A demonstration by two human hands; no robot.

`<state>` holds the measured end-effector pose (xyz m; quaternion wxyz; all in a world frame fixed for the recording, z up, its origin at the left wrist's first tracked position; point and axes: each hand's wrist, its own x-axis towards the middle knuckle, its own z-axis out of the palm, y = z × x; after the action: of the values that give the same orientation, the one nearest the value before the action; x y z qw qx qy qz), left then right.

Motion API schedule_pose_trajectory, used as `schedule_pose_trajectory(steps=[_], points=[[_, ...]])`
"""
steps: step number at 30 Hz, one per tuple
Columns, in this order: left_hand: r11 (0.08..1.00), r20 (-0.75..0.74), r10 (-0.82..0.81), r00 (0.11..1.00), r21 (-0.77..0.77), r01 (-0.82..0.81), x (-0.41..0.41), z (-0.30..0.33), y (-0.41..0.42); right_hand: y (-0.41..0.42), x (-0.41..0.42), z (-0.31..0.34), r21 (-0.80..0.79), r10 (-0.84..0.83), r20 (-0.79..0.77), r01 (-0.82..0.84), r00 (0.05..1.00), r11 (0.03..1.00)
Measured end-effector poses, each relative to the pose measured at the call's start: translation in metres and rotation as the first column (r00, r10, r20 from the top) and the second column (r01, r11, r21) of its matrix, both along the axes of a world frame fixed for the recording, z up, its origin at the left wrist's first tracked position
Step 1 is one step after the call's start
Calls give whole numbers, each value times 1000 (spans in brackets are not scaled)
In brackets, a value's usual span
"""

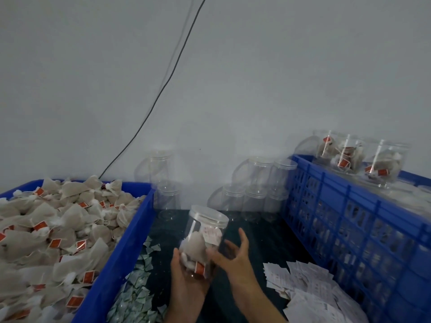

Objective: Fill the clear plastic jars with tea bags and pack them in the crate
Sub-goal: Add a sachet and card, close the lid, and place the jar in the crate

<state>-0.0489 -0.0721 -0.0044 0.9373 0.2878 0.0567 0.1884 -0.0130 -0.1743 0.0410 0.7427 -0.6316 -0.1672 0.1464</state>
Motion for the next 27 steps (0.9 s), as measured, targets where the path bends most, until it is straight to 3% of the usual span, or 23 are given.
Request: schedule_pose_trajectory(steps=[4,6,9,12,15,18,27], points=[[993,-26,-111,994,-33,110,-2,0,-5,4,-3,-24,-32,-11,-17,11,1000,999],[991,-74,-129,989,26,131,-2,2,-11,4,-3,-29,-16,-24,-2,24,1000,1000],[973,-195,-32,980,217,74,8,9,-16,-1,0,-32,-2,-59,-16,59,998,998],[880,-216,120,969,475,-3,7,12,-13,-13,7,-29,-1,-133,-8,133,991,991],[754,-103,167,980,654,-60,3,8,-12,-28,13,-17,-11,-193,2,193,981,981],[672,-8,164,986,733,-105,12,18,-21,-42,19,4,-20,-228,48,230,972,973],[550,201,76,977,808,-210,51,107,-84,-111,41,87,98,-336,258,321,906,942]])
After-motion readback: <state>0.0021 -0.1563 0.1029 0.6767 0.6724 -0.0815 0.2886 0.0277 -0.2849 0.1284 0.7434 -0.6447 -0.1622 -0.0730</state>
